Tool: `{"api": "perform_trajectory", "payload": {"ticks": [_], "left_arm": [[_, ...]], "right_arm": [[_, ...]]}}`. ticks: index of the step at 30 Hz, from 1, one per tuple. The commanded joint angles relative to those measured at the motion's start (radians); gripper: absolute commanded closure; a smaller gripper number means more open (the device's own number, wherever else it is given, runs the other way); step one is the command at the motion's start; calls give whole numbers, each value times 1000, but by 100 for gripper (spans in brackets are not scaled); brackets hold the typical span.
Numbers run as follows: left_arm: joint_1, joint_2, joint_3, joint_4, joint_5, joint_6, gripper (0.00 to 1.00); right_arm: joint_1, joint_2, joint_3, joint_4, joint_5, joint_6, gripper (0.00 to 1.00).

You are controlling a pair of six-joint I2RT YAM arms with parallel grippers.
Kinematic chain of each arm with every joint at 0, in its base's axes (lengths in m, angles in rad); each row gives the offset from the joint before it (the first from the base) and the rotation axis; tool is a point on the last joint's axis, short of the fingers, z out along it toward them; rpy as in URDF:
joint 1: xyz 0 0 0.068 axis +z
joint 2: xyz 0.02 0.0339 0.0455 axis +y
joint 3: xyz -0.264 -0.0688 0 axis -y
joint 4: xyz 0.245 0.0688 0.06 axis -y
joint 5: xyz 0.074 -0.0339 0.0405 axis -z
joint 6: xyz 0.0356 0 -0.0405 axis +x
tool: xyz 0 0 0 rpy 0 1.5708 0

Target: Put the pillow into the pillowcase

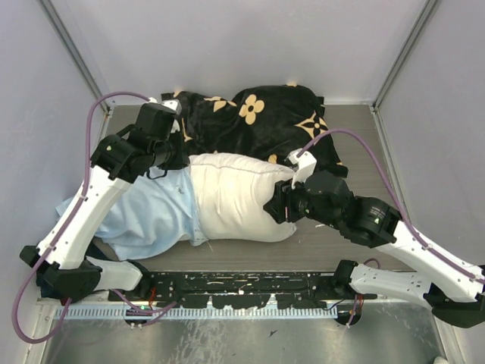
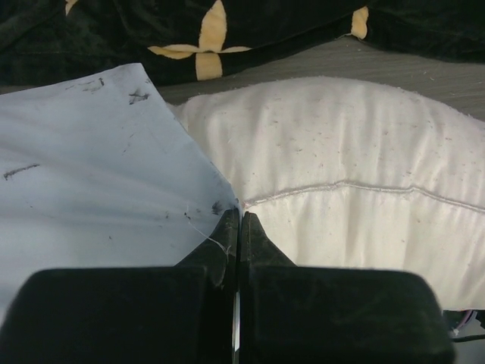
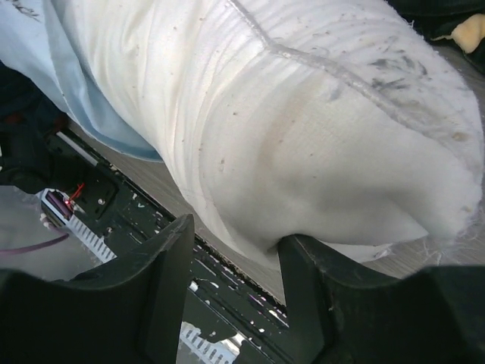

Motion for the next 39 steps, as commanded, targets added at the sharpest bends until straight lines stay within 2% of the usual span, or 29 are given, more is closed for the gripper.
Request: {"api": "perform_trajectory", "payload": {"ticks": [1,3,6,9,14,17,21,25,28,36,39], "left_arm": [[-3,37,32,56,33,11,100],[-3,50,40,61,39,11,100],[-3,63,51,62,54,2,100],[-3,49,50,70,58,-6,100],[-3,61,77,69,45,-6,100],[-3,89,107,68,53,-6,100],[-3,139,162,65,45,3,100],[-3,197,217,59,54,12,100],[-3,210,226,68,61,14,100],[-3,232,265,55,66,28,100],[-3,234,288,44,73,29,100]], "right_arm": [[8,-14,80,116,-57,-73,47],[10,11,96,140,-111,-94,46],[8,73,169,61,80,-127,46],[9,60,196,90,130,-150,45],[9,60,156,218,-161,-175,46],[18,105,129,239,-213,-195,47],[43,177,101,297,-383,-233,51],[186,269,32,390,-334,-231,65],[231,319,-51,538,-352,-202,76],[289,514,-214,822,-355,-129,74],[292,619,-216,915,-302,-119,74]]}}
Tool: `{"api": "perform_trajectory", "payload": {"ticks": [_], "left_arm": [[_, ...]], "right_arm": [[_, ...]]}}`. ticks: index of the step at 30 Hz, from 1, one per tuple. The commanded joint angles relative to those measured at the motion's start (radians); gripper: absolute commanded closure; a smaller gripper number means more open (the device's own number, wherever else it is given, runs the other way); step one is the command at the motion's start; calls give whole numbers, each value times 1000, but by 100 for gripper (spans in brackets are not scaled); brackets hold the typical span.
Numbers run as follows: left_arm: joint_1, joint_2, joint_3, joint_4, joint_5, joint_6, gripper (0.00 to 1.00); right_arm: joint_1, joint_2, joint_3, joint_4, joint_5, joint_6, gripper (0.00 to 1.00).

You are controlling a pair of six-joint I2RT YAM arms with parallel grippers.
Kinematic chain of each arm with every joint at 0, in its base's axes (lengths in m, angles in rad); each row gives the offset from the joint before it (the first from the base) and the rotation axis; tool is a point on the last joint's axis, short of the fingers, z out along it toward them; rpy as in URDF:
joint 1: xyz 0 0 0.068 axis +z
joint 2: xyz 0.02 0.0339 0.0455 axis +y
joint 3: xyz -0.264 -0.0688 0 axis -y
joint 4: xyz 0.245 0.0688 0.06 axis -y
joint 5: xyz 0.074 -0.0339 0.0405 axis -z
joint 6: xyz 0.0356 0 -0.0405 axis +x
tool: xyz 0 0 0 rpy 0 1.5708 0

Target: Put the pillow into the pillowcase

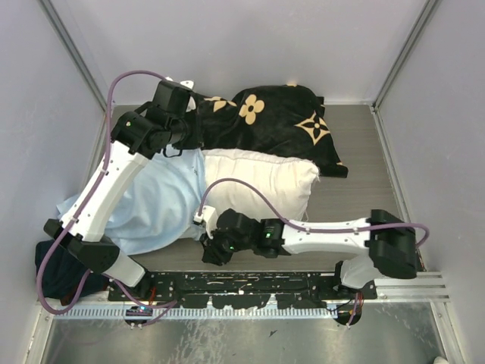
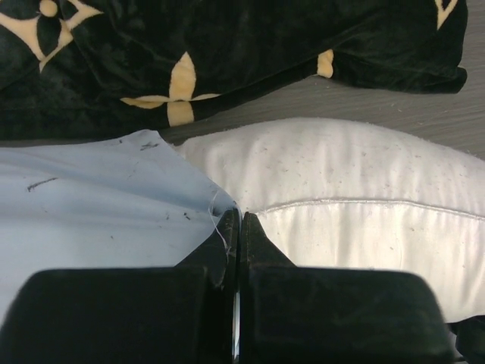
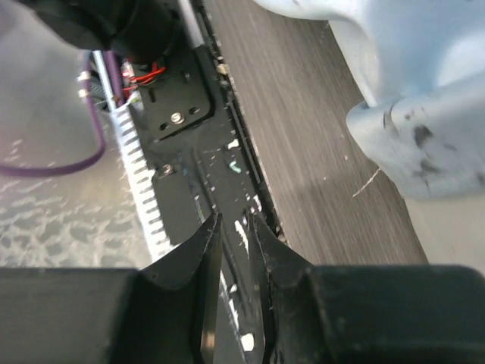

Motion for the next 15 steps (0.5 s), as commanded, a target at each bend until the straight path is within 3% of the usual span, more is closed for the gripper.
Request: {"api": "perform_trajectory", "payload": {"ticks": [1,7,15], "left_arm": [[-3,2,70,15,50,10,100],[-3,3,128,-12,80,9,100],[-10,-6,156,-35,111,15,100]], "right_arm": [[6,128,16,260,67,36,74],[-15,406,234,232,195,2,81],[-253,616,450,249,243,82,82]]}}
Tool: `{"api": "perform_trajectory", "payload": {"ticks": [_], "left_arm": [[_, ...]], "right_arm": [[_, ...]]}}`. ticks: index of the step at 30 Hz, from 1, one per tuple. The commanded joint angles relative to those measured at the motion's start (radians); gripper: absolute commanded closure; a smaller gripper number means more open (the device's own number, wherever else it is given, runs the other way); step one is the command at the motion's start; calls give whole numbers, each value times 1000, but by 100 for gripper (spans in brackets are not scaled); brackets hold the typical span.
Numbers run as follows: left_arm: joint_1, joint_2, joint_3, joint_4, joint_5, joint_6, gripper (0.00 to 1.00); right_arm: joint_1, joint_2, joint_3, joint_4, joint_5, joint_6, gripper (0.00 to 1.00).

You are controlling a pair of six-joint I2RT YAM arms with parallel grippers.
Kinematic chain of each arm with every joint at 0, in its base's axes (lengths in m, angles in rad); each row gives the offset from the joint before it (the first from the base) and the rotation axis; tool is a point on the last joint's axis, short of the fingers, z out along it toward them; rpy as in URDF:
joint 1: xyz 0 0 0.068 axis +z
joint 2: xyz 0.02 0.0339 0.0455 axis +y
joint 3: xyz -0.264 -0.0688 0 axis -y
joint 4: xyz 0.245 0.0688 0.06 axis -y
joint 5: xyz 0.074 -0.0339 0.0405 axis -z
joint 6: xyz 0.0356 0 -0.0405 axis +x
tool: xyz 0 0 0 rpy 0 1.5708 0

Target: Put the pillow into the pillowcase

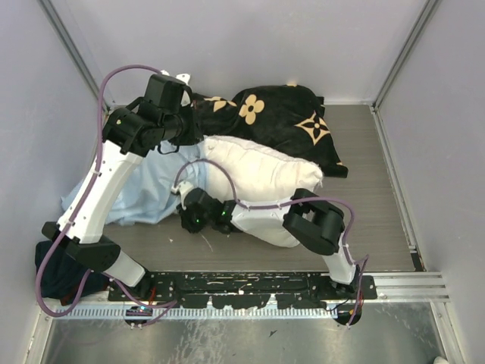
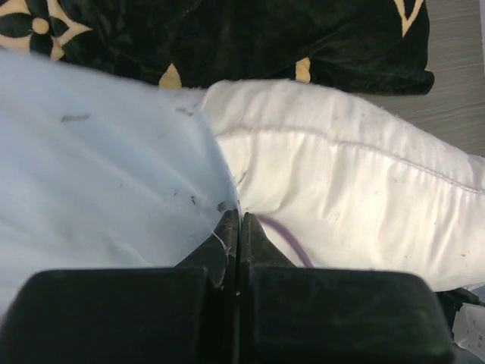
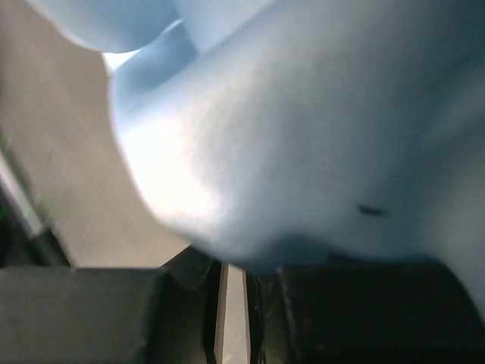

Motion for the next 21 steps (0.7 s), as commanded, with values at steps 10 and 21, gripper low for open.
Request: {"api": "perform_trajectory", "payload": {"ticks": [10,21], "left_arm": [[-24,-52,-28,74,53,-15,100],[-13,-111,-200,119,3,-23,100]], "right_arm": [[-356,248,550,-164,57,-103,77],[-293,-62,110,-128,-120,-73,62]]}}
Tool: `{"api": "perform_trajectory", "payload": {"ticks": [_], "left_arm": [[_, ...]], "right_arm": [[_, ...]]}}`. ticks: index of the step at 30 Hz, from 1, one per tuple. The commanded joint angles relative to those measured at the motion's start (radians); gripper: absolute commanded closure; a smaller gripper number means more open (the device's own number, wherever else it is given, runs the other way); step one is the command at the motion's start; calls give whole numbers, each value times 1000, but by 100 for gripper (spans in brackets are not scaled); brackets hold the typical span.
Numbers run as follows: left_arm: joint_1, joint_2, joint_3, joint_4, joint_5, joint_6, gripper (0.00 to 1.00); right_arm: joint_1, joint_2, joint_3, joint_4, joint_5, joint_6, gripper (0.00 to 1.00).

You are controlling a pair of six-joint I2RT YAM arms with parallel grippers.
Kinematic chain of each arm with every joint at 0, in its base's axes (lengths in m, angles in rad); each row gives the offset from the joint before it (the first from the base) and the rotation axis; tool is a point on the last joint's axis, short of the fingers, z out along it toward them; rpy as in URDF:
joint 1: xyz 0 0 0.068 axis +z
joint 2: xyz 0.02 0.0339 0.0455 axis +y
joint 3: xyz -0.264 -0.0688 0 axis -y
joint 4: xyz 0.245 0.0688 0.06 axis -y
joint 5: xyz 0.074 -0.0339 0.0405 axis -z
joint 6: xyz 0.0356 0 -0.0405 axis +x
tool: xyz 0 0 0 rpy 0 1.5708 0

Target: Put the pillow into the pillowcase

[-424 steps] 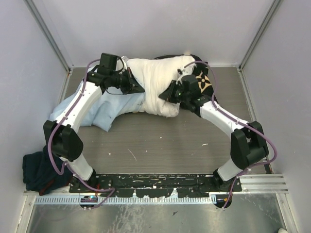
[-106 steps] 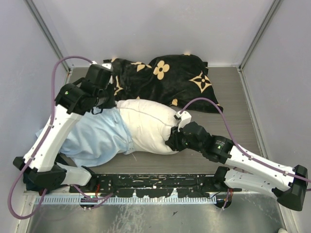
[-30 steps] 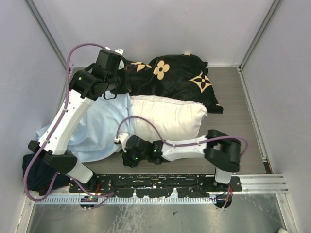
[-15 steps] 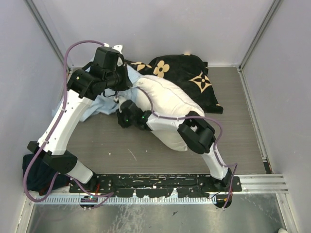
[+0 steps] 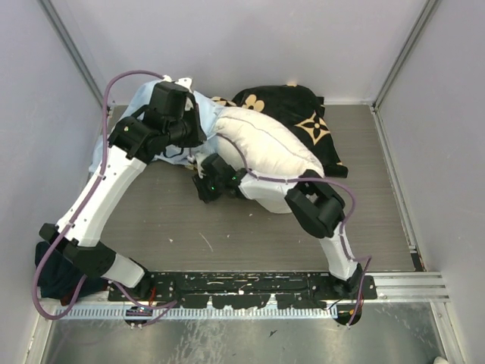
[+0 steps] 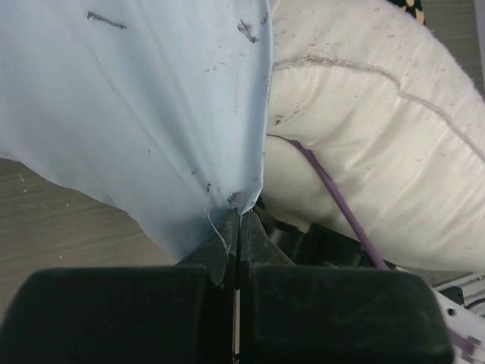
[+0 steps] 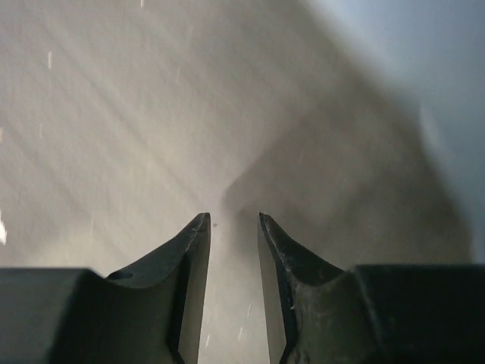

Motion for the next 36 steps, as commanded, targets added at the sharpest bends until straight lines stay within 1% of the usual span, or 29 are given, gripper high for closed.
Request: {"api": "perform_trajectory", "payload": {"ticks": [1,7,12,15,17,20,24,26,27,29,32,33,34,35,36], "left_arm": [[-5,-75,-70,-44,43,-24,100],[10,-101,-132,-27,64,-33,100],[10,-146,-189,-18,85,-58,100],[11,-195,-255,-4,100,-86,100],[9,-225,-287,-12,106,-97,100],[7,-292,-344,-33,109,-105,100],[7,-360,-443,-29,157,-105,100],[7,-388,-484,-32,209,-85,100],[7,-400,-499,-38,239,-75,98],[7,-419,-503,-78,251,-41,89],[7,-450,-438,-184,164,-8,78],[7,-458,-403,-210,134,-6,72],[7,-463,-369,-234,106,-6,62],[7,-465,-329,-253,78,-12,53],[7,-461,-302,-272,55,-21,51]], "right_arm": [[26,-266,-240,85,-52,111,62],[141,-538,-478,84,-73,177,58],[241,-718,-570,11,-69,214,56],[280,-851,-604,-45,-25,244,56],[286,-933,-604,-80,18,268,56],[286,-1015,-547,-180,119,287,55],[285,-1057,-468,-285,225,260,54],[285,-1063,-445,-338,299,258,50],[285,-1062,-441,-350,340,259,48],[284,-1048,-447,-365,369,264,47],[284,-995,-463,-398,405,284,47],[284,-988,-471,-399,409,288,47],[284,-986,-489,-392,406,294,47],[285,-988,-507,-377,396,299,47],[285,-990,-519,-365,383,303,47]]}}
